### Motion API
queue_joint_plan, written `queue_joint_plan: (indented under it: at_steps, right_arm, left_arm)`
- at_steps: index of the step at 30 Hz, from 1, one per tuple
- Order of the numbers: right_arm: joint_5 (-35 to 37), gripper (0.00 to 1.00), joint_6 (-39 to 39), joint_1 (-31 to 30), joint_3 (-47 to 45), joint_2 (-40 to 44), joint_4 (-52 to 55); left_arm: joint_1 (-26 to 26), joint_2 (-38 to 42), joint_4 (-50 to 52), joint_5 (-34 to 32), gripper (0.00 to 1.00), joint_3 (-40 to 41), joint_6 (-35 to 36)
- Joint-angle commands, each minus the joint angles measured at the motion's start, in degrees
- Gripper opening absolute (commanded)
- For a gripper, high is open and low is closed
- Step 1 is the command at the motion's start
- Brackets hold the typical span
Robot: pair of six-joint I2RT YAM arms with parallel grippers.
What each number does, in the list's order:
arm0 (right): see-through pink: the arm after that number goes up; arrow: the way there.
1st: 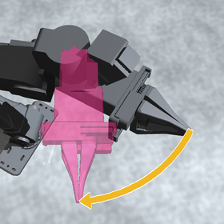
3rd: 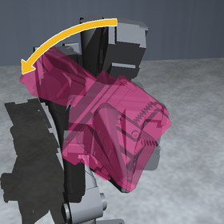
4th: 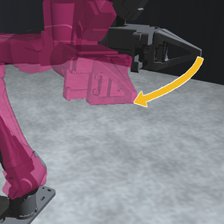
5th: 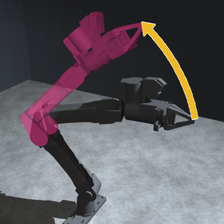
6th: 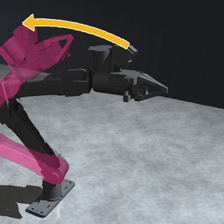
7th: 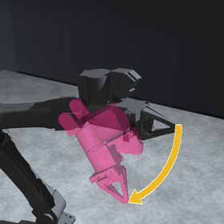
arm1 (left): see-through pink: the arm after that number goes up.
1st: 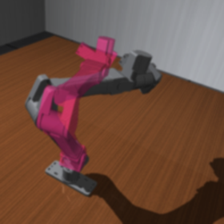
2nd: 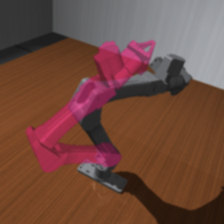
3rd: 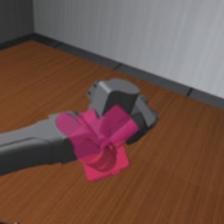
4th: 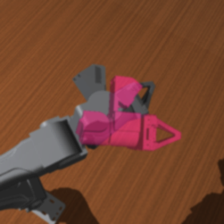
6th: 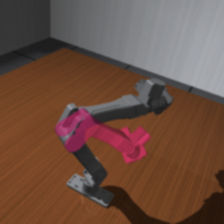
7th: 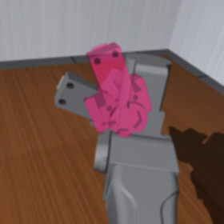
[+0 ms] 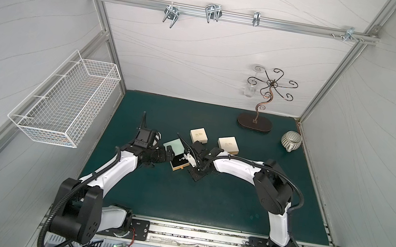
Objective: Place the earrings into the drawer-style jewelry box
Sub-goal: Pick up the earring from the center of the board, then insert the earring into the inner lining.
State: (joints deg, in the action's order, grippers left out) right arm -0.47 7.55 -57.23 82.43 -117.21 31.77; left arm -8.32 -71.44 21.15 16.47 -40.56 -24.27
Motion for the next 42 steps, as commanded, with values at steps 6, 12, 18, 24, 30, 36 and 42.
queue_joint_plan:
  at_steps: [6,12,18,24,30,36,42]
  right_arm:
    - [-4.45,0.10,0.45,0.79,0.38,4.12,1.02]
    - [-6.19,0.10,0.90,1.07,1.77,5.47,1.09]
    - [-7.37,0.10,1.57,1.07,4.13,5.22,0.40]
    - [-9.62,0.10,2.28,1.11,8.09,3.79,-0.61]
    - [-10.34,0.11,2.14,1.09,14.53,0.11,-0.09]
    - [-11.70,0.11,2.44,1.14,20.76,-5.12,0.42]
    - [-12.57,0.11,3.55,1.16,23.84,-9.05,0.05]
  left_arm:
    - [-0.30,3.04,0.80,-1.60,0.99,-0.91,-0.49]
    - [-0.28,4.18,1.25,-2.09,0.99,-0.85,-1.02]
    - [-0.23,5.66,1.86,-3.33,0.99,-0.40,-2.33]
    - [-0.24,7.34,2.79,-4.00,0.99,0.02,-2.66]
    - [-0.21,8.85,2.50,-4.98,0.99,0.81,-3.15]
    - [-0.21,8.84,2.70,-4.95,0.99,0.65,-3.15]
    - [-0.21,9.09,2.86,-5.53,0.99,0.81,-3.15]
